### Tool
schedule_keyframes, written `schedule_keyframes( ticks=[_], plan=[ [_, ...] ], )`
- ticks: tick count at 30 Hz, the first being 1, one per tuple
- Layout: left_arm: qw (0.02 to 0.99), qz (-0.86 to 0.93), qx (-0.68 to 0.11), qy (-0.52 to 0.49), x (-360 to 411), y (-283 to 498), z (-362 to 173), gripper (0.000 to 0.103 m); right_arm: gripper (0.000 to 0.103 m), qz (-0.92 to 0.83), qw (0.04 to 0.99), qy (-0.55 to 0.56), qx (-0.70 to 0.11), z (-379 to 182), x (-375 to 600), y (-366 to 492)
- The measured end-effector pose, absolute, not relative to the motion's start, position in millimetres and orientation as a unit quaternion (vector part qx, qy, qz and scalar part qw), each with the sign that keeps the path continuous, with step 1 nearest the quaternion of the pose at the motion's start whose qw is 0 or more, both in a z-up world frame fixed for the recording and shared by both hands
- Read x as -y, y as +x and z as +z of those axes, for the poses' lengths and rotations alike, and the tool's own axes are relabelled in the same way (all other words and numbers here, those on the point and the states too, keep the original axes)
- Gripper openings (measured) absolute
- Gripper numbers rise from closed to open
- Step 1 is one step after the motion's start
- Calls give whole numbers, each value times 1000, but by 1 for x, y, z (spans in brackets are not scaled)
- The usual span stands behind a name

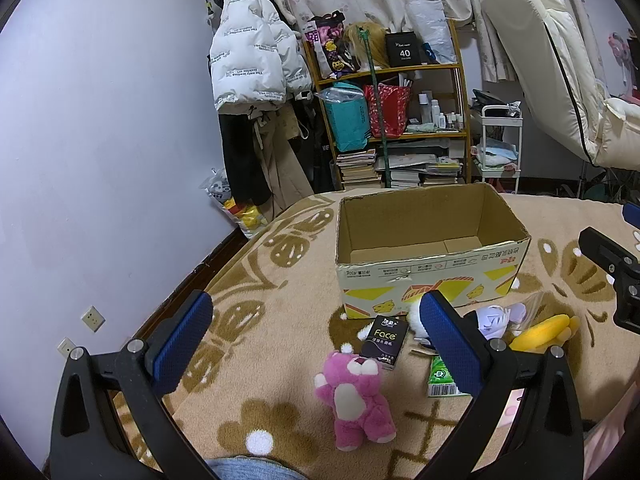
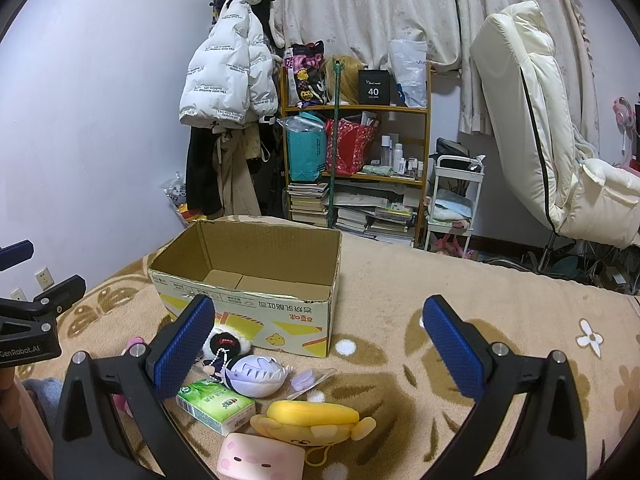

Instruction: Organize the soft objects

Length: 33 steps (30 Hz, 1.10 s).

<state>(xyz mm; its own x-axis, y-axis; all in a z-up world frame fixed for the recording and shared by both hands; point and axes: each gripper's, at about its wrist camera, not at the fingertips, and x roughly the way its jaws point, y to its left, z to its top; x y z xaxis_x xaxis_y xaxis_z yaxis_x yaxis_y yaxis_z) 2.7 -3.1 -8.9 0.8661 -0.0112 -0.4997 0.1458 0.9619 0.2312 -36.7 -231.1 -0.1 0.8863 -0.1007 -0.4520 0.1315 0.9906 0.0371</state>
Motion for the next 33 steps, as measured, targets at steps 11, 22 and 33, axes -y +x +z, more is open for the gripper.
schedule_keyframes(
  ticks=[11, 22, 33],
  plan=[
    [956, -39, -259, 132, -1, 3, -13, 102, 103, -60, 970, 33, -232, -1, 232, -35],
    [945, -40, -297, 132, -5, 15, -22, 102, 103, -50, 963, 54, -258, -10, 239, -29],
    [907, -34, -402, 119, -7, 52, -50, 102, 103, -41, 927, 119, -353, -38, 258, -14]
  ],
)
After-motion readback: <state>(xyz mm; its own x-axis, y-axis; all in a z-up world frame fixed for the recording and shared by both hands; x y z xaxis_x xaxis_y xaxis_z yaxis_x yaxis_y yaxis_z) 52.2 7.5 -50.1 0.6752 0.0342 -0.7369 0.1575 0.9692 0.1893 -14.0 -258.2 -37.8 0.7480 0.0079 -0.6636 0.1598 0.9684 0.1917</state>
